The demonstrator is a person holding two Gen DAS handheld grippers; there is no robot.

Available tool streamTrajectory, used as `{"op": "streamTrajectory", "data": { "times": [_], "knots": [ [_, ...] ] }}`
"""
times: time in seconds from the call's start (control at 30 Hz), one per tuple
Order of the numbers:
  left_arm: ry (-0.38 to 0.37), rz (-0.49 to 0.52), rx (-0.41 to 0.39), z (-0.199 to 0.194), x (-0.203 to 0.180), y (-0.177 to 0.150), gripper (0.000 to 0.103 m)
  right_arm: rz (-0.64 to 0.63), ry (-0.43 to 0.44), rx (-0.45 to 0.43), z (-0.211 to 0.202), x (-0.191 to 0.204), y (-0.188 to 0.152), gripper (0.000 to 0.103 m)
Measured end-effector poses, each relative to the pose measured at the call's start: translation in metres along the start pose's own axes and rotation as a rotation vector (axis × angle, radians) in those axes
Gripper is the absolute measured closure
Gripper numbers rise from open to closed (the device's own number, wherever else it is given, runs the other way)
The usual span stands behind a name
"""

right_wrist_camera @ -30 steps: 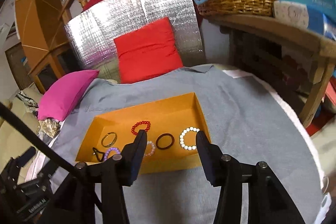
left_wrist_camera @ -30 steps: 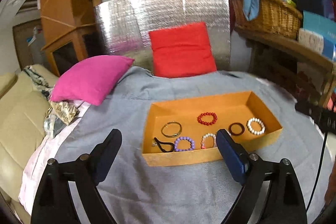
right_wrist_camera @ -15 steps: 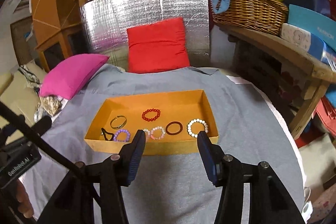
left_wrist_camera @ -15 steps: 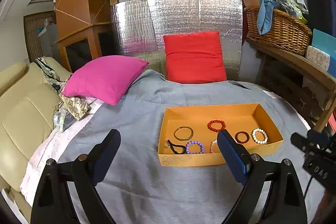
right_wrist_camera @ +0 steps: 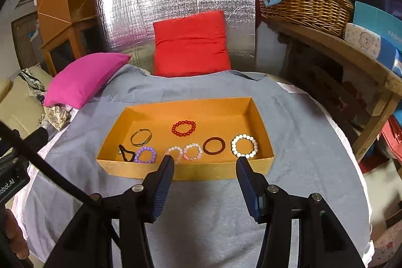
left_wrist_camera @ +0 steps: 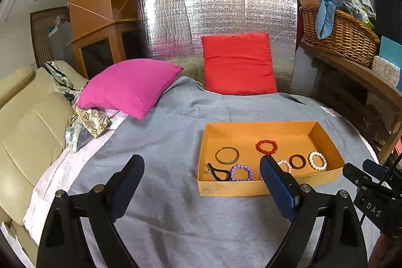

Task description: Organize jewelry

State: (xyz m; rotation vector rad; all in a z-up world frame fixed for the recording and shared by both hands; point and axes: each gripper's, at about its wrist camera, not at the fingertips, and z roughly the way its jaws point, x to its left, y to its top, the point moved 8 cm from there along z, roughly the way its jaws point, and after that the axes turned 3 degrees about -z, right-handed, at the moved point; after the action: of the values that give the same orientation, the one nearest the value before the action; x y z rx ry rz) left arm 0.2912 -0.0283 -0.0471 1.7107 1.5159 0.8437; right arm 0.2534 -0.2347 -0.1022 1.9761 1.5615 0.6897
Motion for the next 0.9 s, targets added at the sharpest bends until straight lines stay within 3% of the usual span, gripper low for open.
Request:
{"op": "streamTrajectory", "data": {
  "times": [0.9],
  "knots": [
    [-0.005, 0.007, -0.005, 0.003, 0.0, 0.002, 0.01, 0.009, -0.001, 0.004, 0.011, 0.006, 0.0, 0.048]
  ]
}}
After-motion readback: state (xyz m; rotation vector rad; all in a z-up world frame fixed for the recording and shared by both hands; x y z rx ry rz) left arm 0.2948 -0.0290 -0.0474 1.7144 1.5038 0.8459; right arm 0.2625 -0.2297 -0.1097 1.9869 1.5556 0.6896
